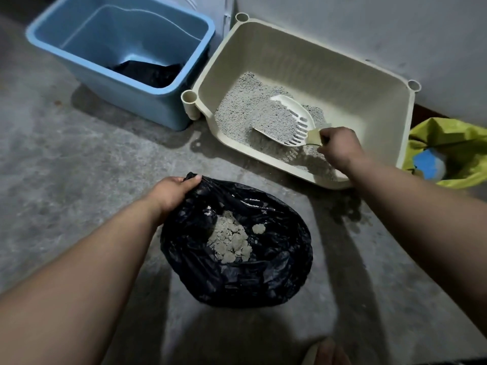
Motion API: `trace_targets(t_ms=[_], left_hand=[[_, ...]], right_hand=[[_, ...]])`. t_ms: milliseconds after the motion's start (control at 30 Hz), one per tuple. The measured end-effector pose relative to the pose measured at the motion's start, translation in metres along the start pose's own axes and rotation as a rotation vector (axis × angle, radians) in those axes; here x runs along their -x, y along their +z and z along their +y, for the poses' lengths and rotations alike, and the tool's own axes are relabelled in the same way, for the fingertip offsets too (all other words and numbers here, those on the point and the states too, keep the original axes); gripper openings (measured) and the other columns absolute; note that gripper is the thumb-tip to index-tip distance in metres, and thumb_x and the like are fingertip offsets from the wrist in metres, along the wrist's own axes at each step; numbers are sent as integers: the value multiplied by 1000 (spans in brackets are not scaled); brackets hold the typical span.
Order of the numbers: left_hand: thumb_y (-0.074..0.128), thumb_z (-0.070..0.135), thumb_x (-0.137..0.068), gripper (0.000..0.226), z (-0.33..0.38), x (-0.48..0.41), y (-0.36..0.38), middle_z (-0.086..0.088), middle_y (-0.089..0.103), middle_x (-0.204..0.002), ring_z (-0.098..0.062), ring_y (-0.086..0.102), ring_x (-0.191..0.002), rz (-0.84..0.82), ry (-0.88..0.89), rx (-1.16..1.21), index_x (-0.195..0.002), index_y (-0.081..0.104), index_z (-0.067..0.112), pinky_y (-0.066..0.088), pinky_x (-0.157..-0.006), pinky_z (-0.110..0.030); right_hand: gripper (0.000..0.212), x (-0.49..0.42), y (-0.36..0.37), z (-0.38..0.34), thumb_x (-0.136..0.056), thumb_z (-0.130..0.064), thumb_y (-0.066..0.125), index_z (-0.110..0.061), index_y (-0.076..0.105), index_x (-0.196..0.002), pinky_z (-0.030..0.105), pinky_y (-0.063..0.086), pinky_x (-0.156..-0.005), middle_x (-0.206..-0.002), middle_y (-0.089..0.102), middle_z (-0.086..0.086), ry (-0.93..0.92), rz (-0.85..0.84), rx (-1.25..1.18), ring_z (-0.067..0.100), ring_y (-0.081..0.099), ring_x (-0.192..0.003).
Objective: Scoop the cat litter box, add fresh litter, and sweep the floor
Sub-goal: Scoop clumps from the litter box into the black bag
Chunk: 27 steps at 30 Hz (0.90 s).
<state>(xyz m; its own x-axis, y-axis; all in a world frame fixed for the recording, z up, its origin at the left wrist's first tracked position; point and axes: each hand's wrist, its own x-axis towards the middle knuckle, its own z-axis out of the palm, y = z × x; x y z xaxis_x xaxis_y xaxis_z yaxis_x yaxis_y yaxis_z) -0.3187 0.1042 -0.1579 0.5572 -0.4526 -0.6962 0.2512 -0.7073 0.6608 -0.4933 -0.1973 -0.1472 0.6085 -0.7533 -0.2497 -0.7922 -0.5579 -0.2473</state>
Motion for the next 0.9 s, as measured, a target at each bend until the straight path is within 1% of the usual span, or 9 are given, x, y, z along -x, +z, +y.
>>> trace_targets(t_ms=[100,200,267,300,400,467,567,767,900], left_hand=[[62,41,-86,29,1,2,0,-8,70,-79,-22,66,-70,5,-14,26,-80,65,12,52,-73,-26],[64,42,-84,34,1,2,-1,-10,71,-85,-23,67,-75,5,-29,32,-90,66,9,52,-76,-27],[65,42,-84,37,1,2,-2,-12,71,-90,-25,68,-79,10,-36,40,-97,65,7,52,-79,-28],[65,41,-85,34,2,4,-1,-12,70,-89,-24,67,-78,8,-36,45,-95,65,8,52,-77,-27],[63,36,-87,26,5,8,1,-9,69,-82,-20,65,-69,7,-35,77,-82,64,11,50,-64,-22],[63,35,-87,24,6,9,2,-7,68,-77,-19,64,-67,10,-30,90,-80,63,12,49,-60,-21],[63,33,-87,23,7,11,2,-3,67,-70,-18,64,-66,21,-27,108,-77,62,13,50,-55,-18],[63,35,-87,25,6,11,1,-10,69,-80,-22,65,-69,1,-35,117,-81,64,11,49,-64,-24],[65,38,-84,29,6,10,0,-12,69,-80,-25,65,-70,16,-47,118,-84,65,9,49,-75,-28]], right_hand=[[29,2,-1,0,-80,-1,61,-16,44,-64,27,27,-64,-76,50,11,-21,-12,19,24,44,-74],[43,3,-5,0,-81,1,62,-22,35,-55,28,26,-60,-71,48,9,-16,11,-2,24,42,-74],[46,3,-8,-1,-81,2,61,-23,34,-54,31,25,-50,-60,43,5,-8,17,-13,24,42,-73],[45,4,-10,-2,-81,2,61,-23,34,-54,27,26,-48,-58,41,1,-8,14,-13,24,42,-72],[31,4,-9,-2,-80,2,60,-17,46,-61,29,29,-54,-66,50,7,-19,20,0,26,46,-74],[14,4,-9,0,-79,1,60,-12,61,-77,28,32,-63,-77,55,10,-44,44,-2,29,51,-77],[12,4,-10,4,-77,1,60,-8,64,-83,29,34,-63,-78,58,14,-56,68,6,33,54,-79],[16,8,-12,5,-77,0,59,-15,57,-74,29,32,-62,-75,55,11,-62,44,3,30,50,-76],[12,12,-17,3,-77,-1,61,-5,65,-87,35,38,-65,-79,59,14,-127,73,40,34,53,-80]])
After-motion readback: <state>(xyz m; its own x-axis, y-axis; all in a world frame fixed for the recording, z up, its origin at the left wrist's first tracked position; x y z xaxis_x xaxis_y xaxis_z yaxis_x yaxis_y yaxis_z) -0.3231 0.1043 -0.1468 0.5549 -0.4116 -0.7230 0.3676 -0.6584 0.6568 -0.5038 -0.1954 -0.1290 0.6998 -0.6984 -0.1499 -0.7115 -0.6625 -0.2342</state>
